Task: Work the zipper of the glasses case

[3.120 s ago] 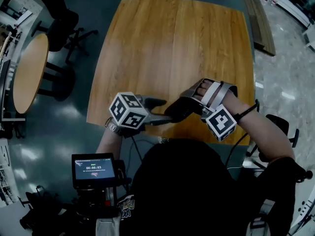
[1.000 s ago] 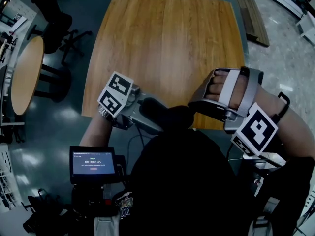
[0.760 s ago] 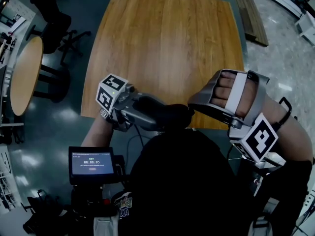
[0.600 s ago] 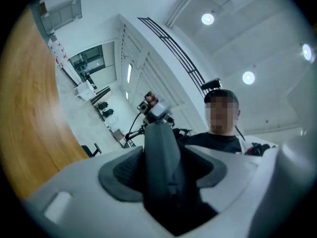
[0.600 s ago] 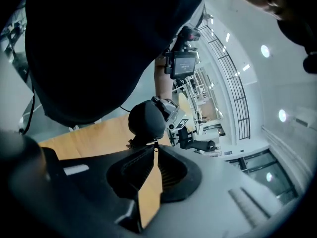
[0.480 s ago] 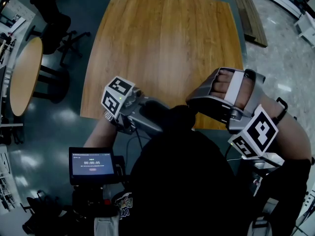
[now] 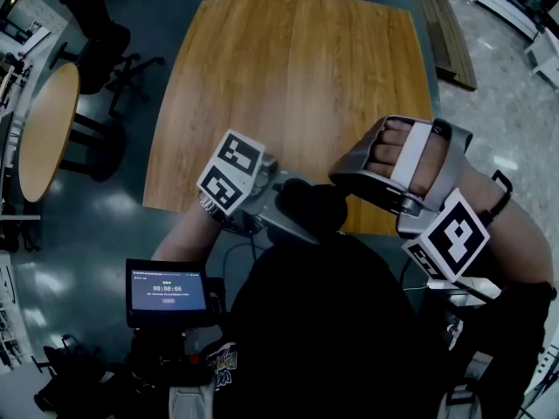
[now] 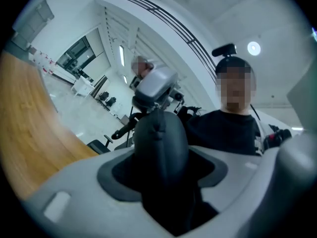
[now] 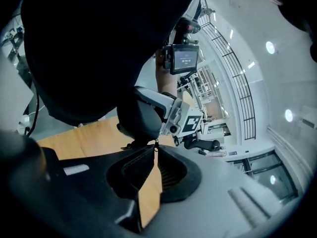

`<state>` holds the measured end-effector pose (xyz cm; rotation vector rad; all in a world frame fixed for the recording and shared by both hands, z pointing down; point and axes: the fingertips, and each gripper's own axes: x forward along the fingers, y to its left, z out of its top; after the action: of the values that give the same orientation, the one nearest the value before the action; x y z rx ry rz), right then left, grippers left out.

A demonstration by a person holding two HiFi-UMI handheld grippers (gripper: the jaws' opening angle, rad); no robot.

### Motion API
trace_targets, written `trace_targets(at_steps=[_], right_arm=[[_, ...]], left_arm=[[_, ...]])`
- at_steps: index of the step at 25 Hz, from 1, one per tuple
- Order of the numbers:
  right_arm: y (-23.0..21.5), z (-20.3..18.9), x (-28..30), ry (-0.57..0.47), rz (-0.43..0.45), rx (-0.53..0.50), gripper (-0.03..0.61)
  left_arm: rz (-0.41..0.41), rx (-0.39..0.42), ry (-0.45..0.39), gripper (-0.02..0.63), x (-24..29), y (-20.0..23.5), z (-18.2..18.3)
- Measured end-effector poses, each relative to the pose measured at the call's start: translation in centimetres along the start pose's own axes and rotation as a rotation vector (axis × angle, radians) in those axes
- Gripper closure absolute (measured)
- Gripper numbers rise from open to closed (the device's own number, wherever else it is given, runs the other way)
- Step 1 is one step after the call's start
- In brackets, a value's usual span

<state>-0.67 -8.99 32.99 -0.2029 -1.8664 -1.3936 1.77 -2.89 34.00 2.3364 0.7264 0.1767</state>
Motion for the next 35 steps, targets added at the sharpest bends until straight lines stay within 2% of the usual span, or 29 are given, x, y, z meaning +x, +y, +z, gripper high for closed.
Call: trace_targets(at_steps=[2,4,6,7,9,12,15,18,24,28,31,32,35], right_arm=[[0.4,-0.1,-0.8,-0.012,0.024,0.006,0.572],[0.9,-0.2,-0.9,-0.022,0.063,0.01,0.57],[1.3,-0.5,-0.5,-0.02,0.12,0.013,0.561],[1.4,-0.6,-0.3,-0.019,0.144,0.018,0.536],[1.6,-0.6,0.1,-0.029,0.178,0.026,0.571],[2.5,0.1,0.6,-0.041,0.217,-0.002,0.547],[2.9,0.2,0.3,-0.055,0.243,0.03,0.499],[2.0,0.5,0.1,-0.095,0.219,0.1,0.528],[2.7,1.2,1.0,-0.116,0.25,0.131,0.498],[3.2,1.5,1.5,-0.143,0.289,0.163,0.462],[4.1,1.9,1.5,-0.165,0.386,0.172,0.471],[4.3,2.1,1.5,-0.173,0.414,0.173,0.501],[4.5,2.2,1.7,-0.181,0.449,0.176,0.52]], left_arm=[[0.039,0.008,0.01,0.345,-0.4,0.3,-0.2],[0.093,0.02,0.068,0.348,-0.7,0.9,-0.8],[0.146,0.041,0.175,0.348,-1.0,1.5,-2.0],[0.173,0.052,0.238,0.348,-1.1,1.8,-2.7],[0.205,0.062,0.322,0.347,-1.5,2.0,-3.4],[0.193,0.049,0.303,0.347,-1.8,1.8,-3.0],[0.184,0.038,0.255,0.347,-2.1,1.7,-2.3],[0.183,0.025,0.257,0.347,-2.4,1.8,-2.7],[0.166,0.002,0.248,0.347,-2.0,2.1,-3.4],[0.174,-0.003,0.299,0.347,-1.6,2.3,-4.3],[0.186,-0.002,0.364,0.347,-1.3,2.4,-5.1],[0.189,-0.002,0.379,0.347,-1.2,2.5,-5.3],[0.189,-0.009,0.39,0.348,-1.1,2.6,-5.9]])
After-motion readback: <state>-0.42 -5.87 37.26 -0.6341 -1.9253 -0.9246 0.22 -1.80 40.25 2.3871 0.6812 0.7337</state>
